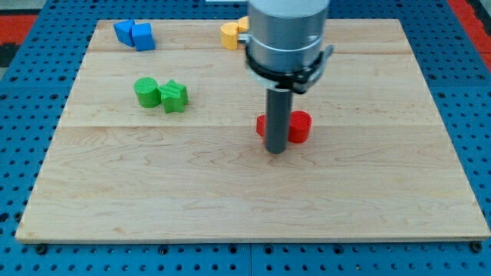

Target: Slide the red circle towards top right

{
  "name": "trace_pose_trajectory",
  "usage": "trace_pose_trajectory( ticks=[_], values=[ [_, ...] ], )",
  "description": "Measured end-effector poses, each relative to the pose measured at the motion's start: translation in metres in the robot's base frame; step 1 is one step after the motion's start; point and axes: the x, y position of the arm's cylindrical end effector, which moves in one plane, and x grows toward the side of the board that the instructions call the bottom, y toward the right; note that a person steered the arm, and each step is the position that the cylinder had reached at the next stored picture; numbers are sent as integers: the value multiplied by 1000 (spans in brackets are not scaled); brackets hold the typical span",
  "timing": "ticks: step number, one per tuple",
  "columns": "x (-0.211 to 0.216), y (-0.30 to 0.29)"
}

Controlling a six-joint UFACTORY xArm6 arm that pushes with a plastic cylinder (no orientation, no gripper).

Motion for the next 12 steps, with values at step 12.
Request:
trace_pose_trajectory(
  ticks=[12],
  values=[
    [-141, 122]
  ],
)
